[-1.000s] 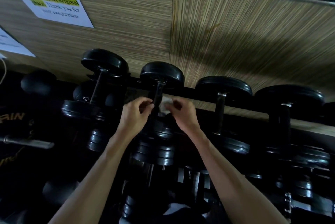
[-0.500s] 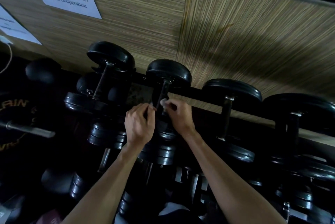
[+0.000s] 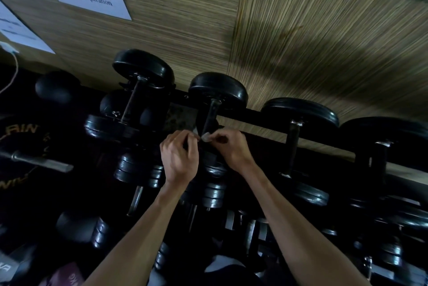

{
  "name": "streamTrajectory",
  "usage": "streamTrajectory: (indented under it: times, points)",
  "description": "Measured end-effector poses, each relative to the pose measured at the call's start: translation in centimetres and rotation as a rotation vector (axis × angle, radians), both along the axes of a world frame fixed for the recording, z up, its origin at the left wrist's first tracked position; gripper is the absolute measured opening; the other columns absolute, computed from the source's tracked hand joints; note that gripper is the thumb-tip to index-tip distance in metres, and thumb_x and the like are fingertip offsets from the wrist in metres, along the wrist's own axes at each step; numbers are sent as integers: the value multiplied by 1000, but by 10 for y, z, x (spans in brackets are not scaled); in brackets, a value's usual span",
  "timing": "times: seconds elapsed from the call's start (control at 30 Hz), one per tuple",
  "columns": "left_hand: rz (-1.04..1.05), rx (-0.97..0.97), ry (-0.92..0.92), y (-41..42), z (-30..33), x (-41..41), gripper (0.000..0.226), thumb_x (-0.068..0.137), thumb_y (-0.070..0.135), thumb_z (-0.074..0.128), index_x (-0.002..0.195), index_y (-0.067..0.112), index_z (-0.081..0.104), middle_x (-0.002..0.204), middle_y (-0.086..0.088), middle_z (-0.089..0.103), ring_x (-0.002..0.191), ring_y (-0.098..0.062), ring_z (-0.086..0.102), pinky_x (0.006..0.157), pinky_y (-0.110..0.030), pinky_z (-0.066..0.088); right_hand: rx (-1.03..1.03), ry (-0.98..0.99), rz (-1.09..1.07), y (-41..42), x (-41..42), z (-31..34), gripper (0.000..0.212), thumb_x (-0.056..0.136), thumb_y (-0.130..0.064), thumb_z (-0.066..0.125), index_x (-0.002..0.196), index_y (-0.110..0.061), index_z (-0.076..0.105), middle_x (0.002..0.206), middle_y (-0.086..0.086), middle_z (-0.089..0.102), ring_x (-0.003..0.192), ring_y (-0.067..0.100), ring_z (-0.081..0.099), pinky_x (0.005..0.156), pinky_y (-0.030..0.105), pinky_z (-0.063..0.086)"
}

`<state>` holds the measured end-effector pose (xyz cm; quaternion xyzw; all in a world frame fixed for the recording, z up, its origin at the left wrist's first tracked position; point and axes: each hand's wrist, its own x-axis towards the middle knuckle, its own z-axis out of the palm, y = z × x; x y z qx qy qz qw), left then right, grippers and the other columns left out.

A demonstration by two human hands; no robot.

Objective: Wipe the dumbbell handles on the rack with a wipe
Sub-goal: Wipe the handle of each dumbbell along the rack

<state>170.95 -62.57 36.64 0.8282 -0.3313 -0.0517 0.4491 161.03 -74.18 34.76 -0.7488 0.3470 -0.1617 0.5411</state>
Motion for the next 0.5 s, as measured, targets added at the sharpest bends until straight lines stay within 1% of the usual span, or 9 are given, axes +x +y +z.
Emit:
streamTrajectory:
  times: [0.07, 0.1, 0.17, 0.2, 0.27, 0.33, 0.37, 0.43, 0.5]
  points:
    - [-7, 1, -5, 3, -2, -1, 32, 90, 19, 42, 71, 11, 66, 68, 5, 63, 67, -9, 53, 68, -25, 44, -10, -19, -32, -3, 7, 1, 3, 86, -14, 77, 87, -17, 78, 92, 1, 76, 84, 12, 72, 80, 29, 58]
    - [-21, 1, -10, 5, -4, -1, 31, 90, 20, 42, 71, 12, 66, 69, 5, 62, 67, -8, 52, 69, -21, 42, -46, -40, -87, -7, 13, 2, 1, 87, -15, 76, 87, -16, 77, 91, -2, 75, 82, 8, 70, 78, 27, 57]
    - [-43, -7, -26, 10, -5, -1, 30, 93, 23, 44, 73, 12, 63, 70, 4, 59, 68, -8, 49, 70, -13, 37, -200, -77, -217, -13, 23, 9, 6, 88, -13, 75, 83, -9, 74, 86, -8, 70, 79, 1, 64, 77, 13, 51]
    - [-44, -11, -26, 11, -5, -1, 31, 94, 24, 44, 73, 11, 63, 70, 4, 58, 68, -8, 48, 70, -12, 36, -241, -96, -247, -16, 25, 11, 7, 88, -11, 75, 82, -8, 72, 84, -12, 67, 80, -1, 63, 78, 13, 50]
    - [-40, -14, -12, 11, -6, -1, 32, 94, 25, 43, 73, 9, 62, 70, 3, 58, 68, -9, 48, 69, -16, 38, -114, -97, -207, -16, 21, 13, 8, 88, -10, 75, 81, -6, 72, 82, -15, 68, 80, -2, 66, 77, 19, 55]
    - [-28, -17, -14, 10, -6, -1, 34, 94, 27, 42, 73, 9, 62, 70, 2, 58, 68, -10, 47, 68, -22, 40, 84, -13, -100, -7, 10, 8, 7, 86, -11, 77, 85, -5, 75, 82, -11, 72, 78, -6, 67, 75, 16, 53]
    - [-26, -15, -11, 9, -6, -1, 34, 94, 28, 42, 73, 9, 62, 70, 2, 58, 68, -10, 48, 67, -24, 40, 136, 37, -54, -1, 4, 5, 8, 85, -12, 79, 86, -5, 77, 84, -7, 74, 81, -5, 68, 77, 14, 53]
    - [-29, -11, -8, 10, -6, -1, 35, 94, 28, 41, 72, 10, 61, 70, 2, 58, 67, -12, 49, 67, -28, 41, 168, 75, -3, 3, -1, 4, 10, 82, -15, 81, 87, -7, 78, 89, -1, 78, 87, 5, 72, 81, 18, 55]
    - [-35, -7, -9, 10, -6, -1, 35, 94, 28, 41, 72, 9, 61, 69, 1, 58, 68, -12, 48, 66, -29, 41, 158, 19, -58, -3, 7, 9, 11, 83, -14, 80, 87, -4, 77, 88, 5, 78, 81, 10, 72, 76, 19, 55]
